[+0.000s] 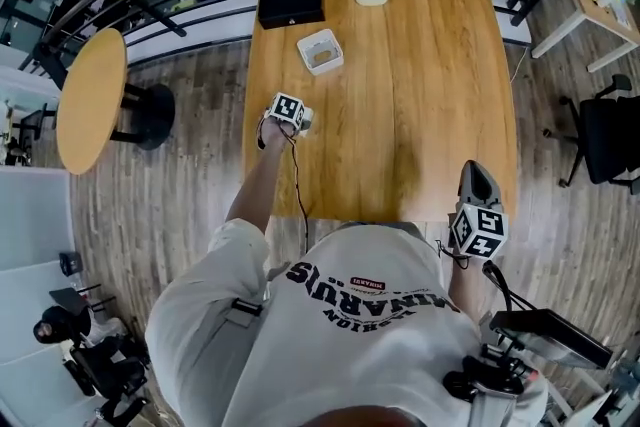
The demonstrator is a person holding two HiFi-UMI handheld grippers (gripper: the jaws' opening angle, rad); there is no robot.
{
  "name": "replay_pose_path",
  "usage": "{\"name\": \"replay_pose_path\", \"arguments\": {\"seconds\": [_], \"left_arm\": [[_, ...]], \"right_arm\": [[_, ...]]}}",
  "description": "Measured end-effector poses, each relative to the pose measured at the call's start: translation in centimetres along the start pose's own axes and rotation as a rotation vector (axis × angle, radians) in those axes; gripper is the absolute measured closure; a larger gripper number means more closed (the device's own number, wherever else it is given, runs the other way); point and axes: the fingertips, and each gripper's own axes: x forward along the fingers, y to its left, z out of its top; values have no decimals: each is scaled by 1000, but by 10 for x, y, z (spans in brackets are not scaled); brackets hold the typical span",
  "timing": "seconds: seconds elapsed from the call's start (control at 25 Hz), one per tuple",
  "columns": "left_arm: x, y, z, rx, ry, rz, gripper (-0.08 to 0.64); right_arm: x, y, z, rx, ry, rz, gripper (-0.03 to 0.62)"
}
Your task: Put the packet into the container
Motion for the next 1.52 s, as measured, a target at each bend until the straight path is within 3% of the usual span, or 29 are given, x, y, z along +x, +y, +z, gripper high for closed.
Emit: {"name": "replay_pose_path", "arguments": {"seconds": [0.24, 1.0, 1.36, 1.52], "left_arm": [[29, 1, 3, -33, 47, -6, 87], [32, 2, -3, -63, 82, -11, 140], [19, -3, -11, 9, 94, -10, 141], [-11, -10, -12, 99, 78, -12, 141]], "right_arm": [[-6, -6, -10, 17, 11, -21, 583], [-10, -1, -8, 15, -7, -16, 583], [-6, -7, -7, 12, -19, -10, 583], [-3, -1, -3, 5, -25, 10, 583]]}}
